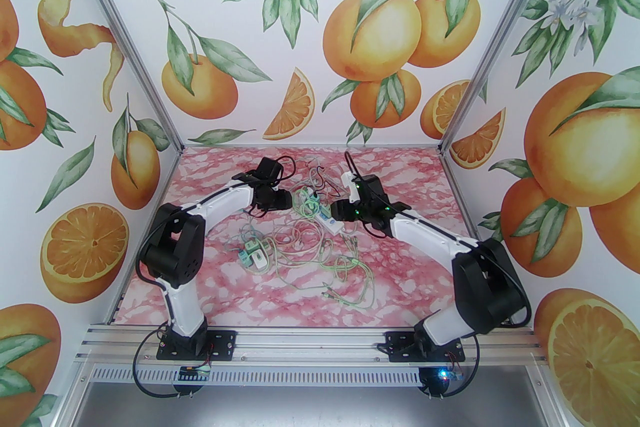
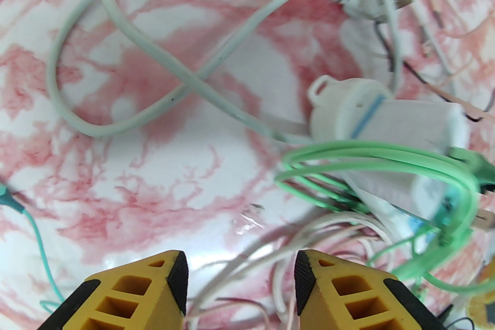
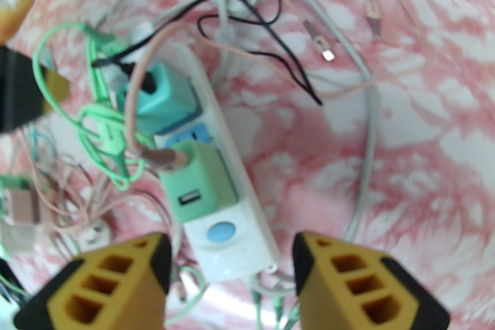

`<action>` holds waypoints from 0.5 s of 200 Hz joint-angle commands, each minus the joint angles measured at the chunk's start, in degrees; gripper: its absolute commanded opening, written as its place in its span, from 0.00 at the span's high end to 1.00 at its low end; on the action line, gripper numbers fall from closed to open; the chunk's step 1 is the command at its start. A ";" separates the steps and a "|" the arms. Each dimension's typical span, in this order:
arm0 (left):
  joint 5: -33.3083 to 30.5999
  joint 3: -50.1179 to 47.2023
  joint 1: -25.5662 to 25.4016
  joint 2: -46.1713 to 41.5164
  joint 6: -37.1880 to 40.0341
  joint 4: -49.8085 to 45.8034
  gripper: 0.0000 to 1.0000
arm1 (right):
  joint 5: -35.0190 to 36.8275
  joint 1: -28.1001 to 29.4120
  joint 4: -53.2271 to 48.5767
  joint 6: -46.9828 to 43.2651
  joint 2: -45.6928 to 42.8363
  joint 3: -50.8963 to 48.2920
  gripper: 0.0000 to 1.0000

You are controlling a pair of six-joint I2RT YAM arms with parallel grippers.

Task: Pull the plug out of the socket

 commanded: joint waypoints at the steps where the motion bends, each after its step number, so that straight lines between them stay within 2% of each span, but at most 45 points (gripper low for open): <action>1: 0.20 -0.73 0.12 -5.65 -0.29 -0.77 0.47 | -2.03 1.20 -2.15 -7.50 4.20 4.58 0.45; 59: -0.80 -3.06 0.67 -12.64 -0.83 -2.98 0.44 | -0.59 3.10 -6.44 -12.47 13.27 11.95 0.45; 77: -1.09 -3.56 0.85 -13.96 -0.70 -3.86 0.44 | 0.01 3.44 -6.97 -13.10 15.84 13.55 0.55; 100: -1.56 -4.27 1.28 -15.52 -0.77 -4.45 0.43 | 1.78 3.72 -7.21 -13.01 17.16 14.36 0.59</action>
